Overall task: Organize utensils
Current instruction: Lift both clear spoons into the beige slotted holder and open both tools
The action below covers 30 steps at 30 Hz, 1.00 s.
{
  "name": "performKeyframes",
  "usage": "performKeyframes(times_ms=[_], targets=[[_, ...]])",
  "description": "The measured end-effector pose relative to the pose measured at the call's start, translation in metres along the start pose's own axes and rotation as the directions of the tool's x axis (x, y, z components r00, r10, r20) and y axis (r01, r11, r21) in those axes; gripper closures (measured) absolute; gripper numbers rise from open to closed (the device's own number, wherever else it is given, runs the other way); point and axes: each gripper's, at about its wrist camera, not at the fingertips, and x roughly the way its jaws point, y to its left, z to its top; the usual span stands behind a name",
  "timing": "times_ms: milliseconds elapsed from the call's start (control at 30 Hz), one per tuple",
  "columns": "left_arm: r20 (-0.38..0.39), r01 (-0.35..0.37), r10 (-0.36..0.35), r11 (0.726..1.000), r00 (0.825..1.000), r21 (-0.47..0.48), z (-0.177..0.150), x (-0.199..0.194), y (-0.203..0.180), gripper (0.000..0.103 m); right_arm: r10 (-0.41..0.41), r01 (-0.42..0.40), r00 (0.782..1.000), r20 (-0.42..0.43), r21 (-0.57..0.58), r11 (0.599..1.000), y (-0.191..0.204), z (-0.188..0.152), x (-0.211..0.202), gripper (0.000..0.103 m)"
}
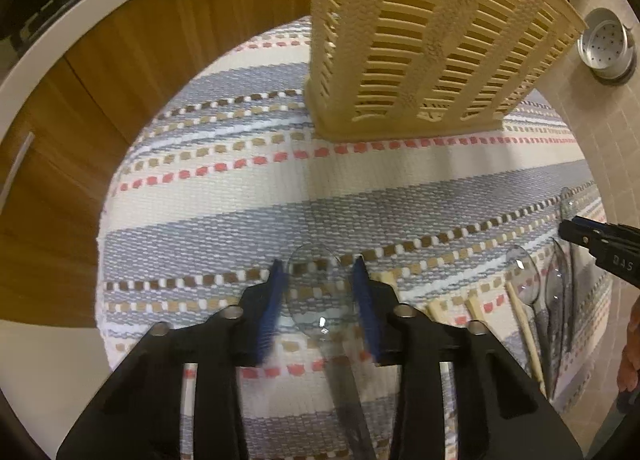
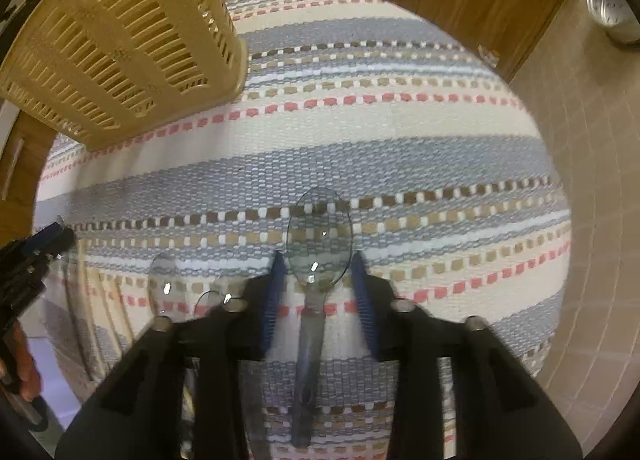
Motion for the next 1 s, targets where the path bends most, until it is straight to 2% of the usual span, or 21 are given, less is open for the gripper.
performKeyframes(times_ms=[133,200,267,333,400,433,500,567,600,667,700,733,767,800,833,867,1000], targets=[[0.033,0.042,-0.042,0.999,0.999,-0.025,-0.001,-0.005,0.009,0.073,0.001,-0.001,1.0,0.024,-0.018,1.0,0.004,-0.003,-0.003,0.076],[0.075,0.103,-0.099,0.994,0.992,-0.044,-0.004,-0.016,0.017,0.073,-0.007,0.008,0.999,0.054,-0.026,1.0,0.006,-0.011,-0.012,0.076],[0.13,0.134,-0.126,0.99,0.983,-0.052,-0.007,-0.031,0.022,0.073,-0.008,0.013,0.993,0.115,-0.04,0.999,0.008,-0.017,-0.029,0.076],[0.192,0.134,-0.124,0.99,0.974,-0.044,-0.011,-0.051,0.024,0.073,0.023,-0.01,0.98,0.2,-0.064,0.998,0.01,-0.025,-0.051,0.076],[0.259,0.154,-0.138,0.987,0.956,-0.041,-0.015,-0.074,0.026,0.073,0.046,-0.027,0.96,0.275,-0.073,0.997,0.011,-0.035,-0.073,0.076],[0.285,0.165,-0.147,0.986,0.947,-0.04,-0.015,-0.082,0.024,0.073,0.068,-0.044,0.943,0.325,-0.082,0.996,0.013,-0.039,-0.087,0.076],[0.362,0.182,-0.16,0.983,0.918,-0.027,-0.017,-0.11,0.024,0.073,0.105,-0.07,0.904,0.415,-0.097,0.993,0.013,-0.044,-0.113,0.076],[0.434,0.189,-0.161,0.982,0.886,-0.023,-0.015,-0.133,0.019,0.073,0.133,-0.089,0.851,0.507,-0.11,0.99,0.018,-0.045,-0.141,0.076],[0.486,0.203,-0.169,0.979,0.857,-0.017,-0.012,-0.151,0.019,0.073,0.15,-0.103,0.824,0.547,-0.116,0.988,0.021,-0.043,-0.155,0.076],[0.552,0.203,-0.166,0.979,0.817,-0.006,-0.003,-0.173,0.016,0.073,0.177,-0.125,0.767,0.617,-0.126,0.984,0.025,-0.04,-0.18,0.076],[0.606,0.191,-0.152,0.982,0.781,0.0,0.003,-0.19,0.015,0.073,0.186,-0.132,0.73,0.658,-0.13,0.983,0.026,-0.036,-0.193,0.076],[0.64,0.179,-0.139,0.984,0.755,0.003,0.005,-0.201,0.013,0.073,0.189,-0.134,0.697,0.692,-0.133,0.982,0.029,-0.032,-0.204,0.076],[0.666,0.168,-0.129,0.986,0.735,0.007,0.007,-0.208,0.006,0.073,0.187,-0.133,0.668,0.72,-0.132,0.982,0.031,-0.027,-0.211,0.076],[0.704,0.151,-0.113,0.988,0.701,0.008,0.013,-0.22,0.005,0.073,0.186,-0.134,0.649,0.738,-0.13,0.982,0.032,-0.026,-0.219,0.076],[0.719,0.14,-0.101,0.99,0.687,0.006,0.017,-0.225,-0.003,0.073,0.187,-0.139,0.62,0.762,-0.128,0.982,0.036,-0.023,-0.227,0.076],[0.739,0.129,-0.089,0.992,0.668,0.002,0.024,-0.231,-0.004,0.073,0.191,-0.149,0.602,0.776,-0.126,0.981,0.037,-0.015,-0.232,0.076],[0.787,0.118,-0.07,0.993,0.612,-0.003,0.053,-0.241,-0.016,0.073,0.205,-0.197,0.54,0.816,-0.113,0.974,0.038,0.017,-0.244,0.076]])
